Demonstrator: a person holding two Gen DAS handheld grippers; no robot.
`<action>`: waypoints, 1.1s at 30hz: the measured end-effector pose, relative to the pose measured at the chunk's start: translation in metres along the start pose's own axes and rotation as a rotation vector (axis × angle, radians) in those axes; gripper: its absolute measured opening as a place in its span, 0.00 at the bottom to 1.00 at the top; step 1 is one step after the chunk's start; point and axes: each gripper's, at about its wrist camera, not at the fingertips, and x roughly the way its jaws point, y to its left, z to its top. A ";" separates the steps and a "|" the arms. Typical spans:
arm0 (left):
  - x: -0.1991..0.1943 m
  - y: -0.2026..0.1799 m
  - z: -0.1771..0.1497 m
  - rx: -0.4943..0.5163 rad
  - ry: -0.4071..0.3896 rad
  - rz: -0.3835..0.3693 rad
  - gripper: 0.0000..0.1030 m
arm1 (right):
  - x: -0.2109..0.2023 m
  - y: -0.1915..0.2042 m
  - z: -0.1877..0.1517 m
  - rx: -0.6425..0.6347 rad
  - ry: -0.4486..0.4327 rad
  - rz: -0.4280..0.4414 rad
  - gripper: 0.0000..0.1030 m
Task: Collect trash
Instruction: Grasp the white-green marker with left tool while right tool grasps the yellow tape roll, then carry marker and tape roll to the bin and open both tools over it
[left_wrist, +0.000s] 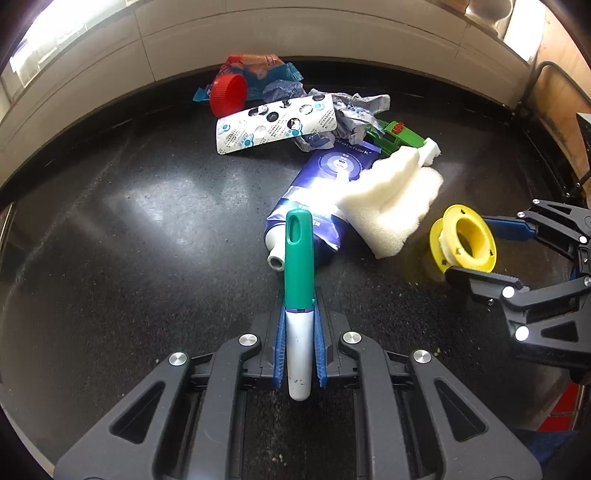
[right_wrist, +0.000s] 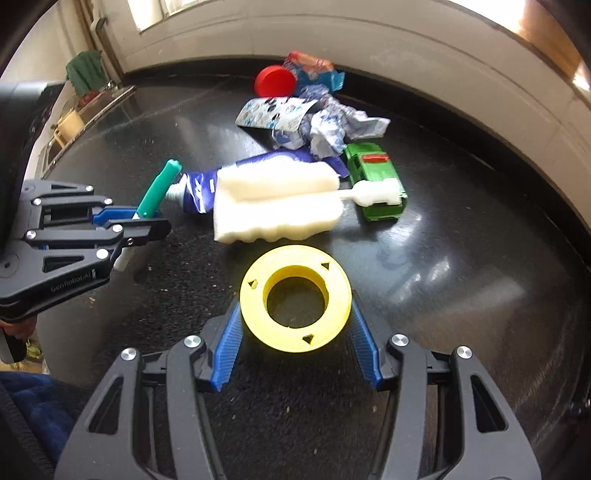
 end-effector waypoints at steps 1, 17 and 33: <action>-0.004 0.000 -0.002 0.002 -0.004 -0.002 0.12 | -0.005 0.001 -0.001 0.010 -0.005 -0.003 0.52; -0.090 0.026 -0.036 0.004 -0.066 0.006 0.12 | -0.095 0.044 -0.012 0.169 -0.113 -0.039 0.52; -0.159 0.133 -0.096 -0.205 -0.135 0.164 0.12 | -0.096 0.153 0.045 0.000 -0.157 0.066 0.52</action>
